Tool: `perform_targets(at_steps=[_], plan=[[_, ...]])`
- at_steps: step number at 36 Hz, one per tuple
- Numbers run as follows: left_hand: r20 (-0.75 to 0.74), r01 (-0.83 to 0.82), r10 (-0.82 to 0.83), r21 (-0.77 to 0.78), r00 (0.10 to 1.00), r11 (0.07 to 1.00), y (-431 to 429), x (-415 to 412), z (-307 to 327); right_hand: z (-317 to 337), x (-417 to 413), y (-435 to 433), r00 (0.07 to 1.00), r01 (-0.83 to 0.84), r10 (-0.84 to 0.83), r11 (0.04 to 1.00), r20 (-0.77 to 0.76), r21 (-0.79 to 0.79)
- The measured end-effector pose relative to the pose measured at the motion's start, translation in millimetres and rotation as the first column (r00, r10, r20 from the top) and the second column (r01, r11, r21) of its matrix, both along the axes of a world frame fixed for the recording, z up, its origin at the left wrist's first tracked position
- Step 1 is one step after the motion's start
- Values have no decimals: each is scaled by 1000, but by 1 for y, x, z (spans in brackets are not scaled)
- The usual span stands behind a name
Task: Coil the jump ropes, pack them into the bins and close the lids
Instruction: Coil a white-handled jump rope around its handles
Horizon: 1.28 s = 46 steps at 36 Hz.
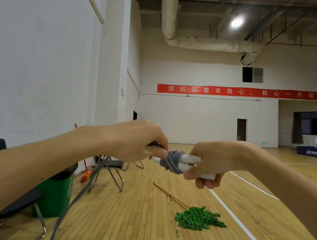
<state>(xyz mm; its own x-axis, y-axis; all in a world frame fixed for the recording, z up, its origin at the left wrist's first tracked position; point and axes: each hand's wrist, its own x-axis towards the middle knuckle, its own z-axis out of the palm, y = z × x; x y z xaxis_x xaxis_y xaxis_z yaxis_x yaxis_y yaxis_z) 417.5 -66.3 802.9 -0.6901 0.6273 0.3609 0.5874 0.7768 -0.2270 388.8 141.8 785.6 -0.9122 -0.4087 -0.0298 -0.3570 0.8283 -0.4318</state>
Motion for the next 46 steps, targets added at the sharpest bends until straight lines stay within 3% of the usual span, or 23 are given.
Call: perform_targets(at_steps=[8, 14, 22, 31, 40, 46], plan=[[-204, 174, -198, -131, 959, 976, 0, 10, 23, 4, 24, -12, 989, -139, 135, 988, 65, 67], [-196, 261, -263, -35, 945, 965, -2, 8, 31, 5, 35, -14, 977, -209, 206, 977, 60, 40], [-19, 234, -233, 139, 972, 962, -2, 7, 31, 4, 44, -18, 957, -289, 289, 956, 5, 56], [248, 217, -308, 335, 918, 917, -14, 9, 31, 0, 51, -22, 931, -338, 341, 940, -127, 49], [407, 158, -365, 459, 838, 874, -19, 14, 31, 4, 58, -12, 905, -400, 389, 916, -173, -38], [505, 166, -468, 531, 725, 831, -23, 9, 30, 7, 64, -12, 868, -478, 450, 872, -210, -107]])
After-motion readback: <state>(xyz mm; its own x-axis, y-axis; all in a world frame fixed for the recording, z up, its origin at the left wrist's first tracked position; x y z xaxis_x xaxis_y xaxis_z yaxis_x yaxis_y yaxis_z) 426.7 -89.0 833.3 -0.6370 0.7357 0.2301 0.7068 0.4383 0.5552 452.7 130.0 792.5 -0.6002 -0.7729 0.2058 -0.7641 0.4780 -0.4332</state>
